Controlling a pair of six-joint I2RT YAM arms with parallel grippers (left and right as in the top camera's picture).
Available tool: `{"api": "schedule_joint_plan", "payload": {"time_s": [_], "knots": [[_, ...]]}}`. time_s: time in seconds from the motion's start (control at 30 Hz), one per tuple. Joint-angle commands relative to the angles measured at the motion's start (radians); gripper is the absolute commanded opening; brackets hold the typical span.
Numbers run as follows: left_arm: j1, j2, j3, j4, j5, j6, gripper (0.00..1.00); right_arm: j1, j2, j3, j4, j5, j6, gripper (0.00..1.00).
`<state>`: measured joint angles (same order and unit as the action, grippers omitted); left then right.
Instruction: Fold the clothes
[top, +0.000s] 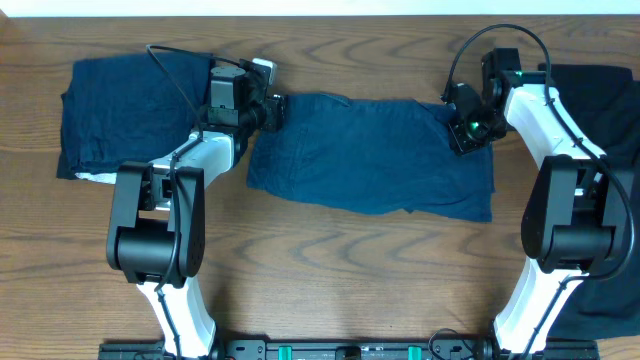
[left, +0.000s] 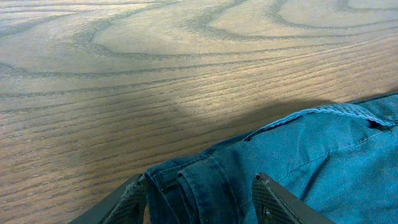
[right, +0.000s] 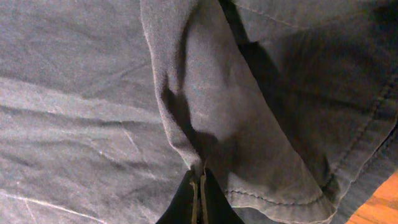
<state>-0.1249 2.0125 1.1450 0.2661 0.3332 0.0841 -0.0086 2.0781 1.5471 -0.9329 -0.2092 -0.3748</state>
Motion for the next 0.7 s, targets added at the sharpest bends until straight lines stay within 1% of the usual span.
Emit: {"api": "schedule_joint_plan", "payload": {"time_s": [0.0,0.3,0.37,0.4,0.53,0.6,0.67], "knots": [[0.001,0.025,0.005,-0.006,0.024,0.009,0.56,0.010,-0.031,-0.007,0.003,-0.004,0.011,0.01],[-0.005,0.040,0.005,-0.006,0.025,0.009,0.56,0.010,-0.031,-0.007,0.007,-0.004,0.011,0.01],[-0.005,0.037,0.005,0.003,0.025,0.009,0.47,0.010,-0.031,-0.007,0.008,-0.004,0.011,0.01],[-0.005,0.033,0.005,0.005,0.025,0.009,0.45,0.010,-0.031,-0.007,0.008,-0.004,0.011,0.01],[-0.005,0.005,0.005,0.001,0.027,0.008,0.32,0.010,-0.031,-0.007,0.008,-0.004,0.011,0.01],[-0.005,-0.018,0.005,-0.011,0.054,0.009,0.25,0.010,-0.031,-0.007,0.006,-0.004,0.011,0.01],[-0.005,-0.047,0.005,-0.030,0.070,0.009,0.14,0.010,-0.031,-0.007,0.005,-0.004,0.011,0.01]]}}
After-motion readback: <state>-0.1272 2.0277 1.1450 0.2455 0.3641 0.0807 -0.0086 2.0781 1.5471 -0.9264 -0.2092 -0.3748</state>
